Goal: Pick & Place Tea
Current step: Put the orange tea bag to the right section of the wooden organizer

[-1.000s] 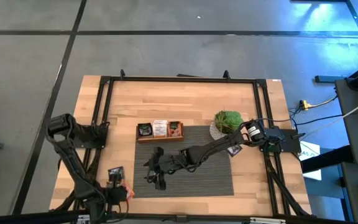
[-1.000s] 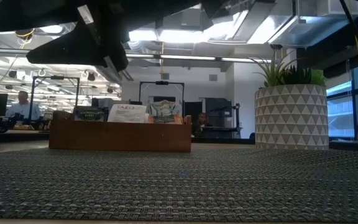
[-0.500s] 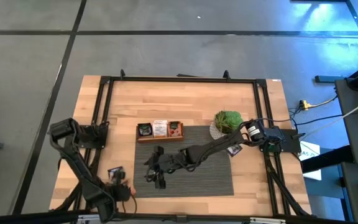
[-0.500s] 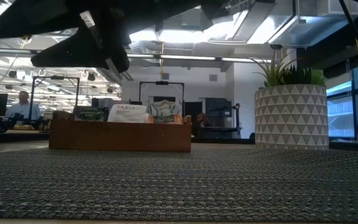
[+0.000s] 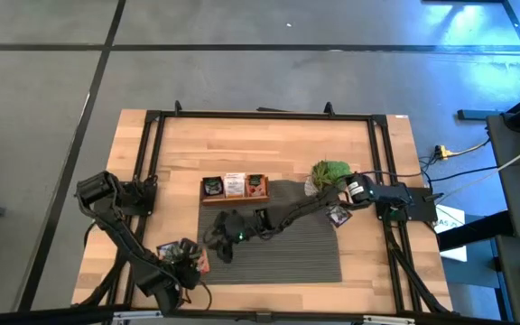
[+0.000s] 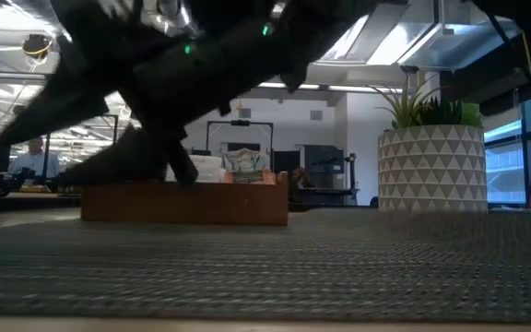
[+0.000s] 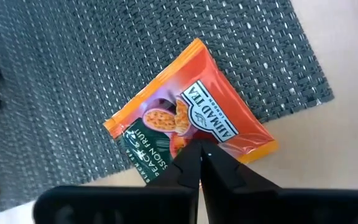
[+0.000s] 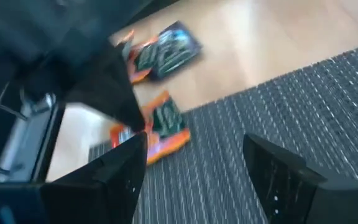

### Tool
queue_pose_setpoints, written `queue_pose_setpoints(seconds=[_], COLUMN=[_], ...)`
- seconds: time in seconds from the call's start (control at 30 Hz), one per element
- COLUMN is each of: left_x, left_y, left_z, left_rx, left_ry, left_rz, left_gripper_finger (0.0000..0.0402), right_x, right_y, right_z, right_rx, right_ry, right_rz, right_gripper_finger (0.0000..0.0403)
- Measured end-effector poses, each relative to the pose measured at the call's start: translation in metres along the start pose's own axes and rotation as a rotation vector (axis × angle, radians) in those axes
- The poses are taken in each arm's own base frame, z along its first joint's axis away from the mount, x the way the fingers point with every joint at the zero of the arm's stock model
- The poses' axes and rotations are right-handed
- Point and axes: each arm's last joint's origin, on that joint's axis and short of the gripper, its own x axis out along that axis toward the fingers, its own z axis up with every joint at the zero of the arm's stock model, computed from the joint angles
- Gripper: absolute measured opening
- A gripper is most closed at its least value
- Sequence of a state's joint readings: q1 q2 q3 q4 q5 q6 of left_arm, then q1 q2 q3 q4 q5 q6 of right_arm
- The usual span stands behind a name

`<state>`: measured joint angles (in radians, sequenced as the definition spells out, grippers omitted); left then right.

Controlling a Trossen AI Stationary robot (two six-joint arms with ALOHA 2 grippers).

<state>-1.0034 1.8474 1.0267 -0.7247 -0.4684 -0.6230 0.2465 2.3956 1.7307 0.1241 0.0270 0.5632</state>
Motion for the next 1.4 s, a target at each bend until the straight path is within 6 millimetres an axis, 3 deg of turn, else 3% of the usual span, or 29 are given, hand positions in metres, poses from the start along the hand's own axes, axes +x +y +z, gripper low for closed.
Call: queue_pose_setpoints(seconds=[0.13, 0.63, 1.4], left_x=[0.004, 0.006, 0.004], left_y=[0.005, 0.009, 0.006], left_z=[0.003, 0.006, 0.007], left_rx=[0.042, 0.024, -0.054], left_ry=[-0.009, -0.013, -0.04], left_rz=[0.037, 0.036, 0.037], left_gripper_finger=[0.0003, 0.0003, 0.0003], right_x=[0.002, 0.016, 0.037], right_y=[-0.012, -0.01, 0.014], right_z=[0.002, -0.006, -0.024], right_rx=[0.051, 0.124, 0.161], right_ry=[0.015, -0.009, 0.057], right_rz=[-0.005, 0.02, 0.025], right_gripper_finger=[0.0265, 0.0265, 0.0257])
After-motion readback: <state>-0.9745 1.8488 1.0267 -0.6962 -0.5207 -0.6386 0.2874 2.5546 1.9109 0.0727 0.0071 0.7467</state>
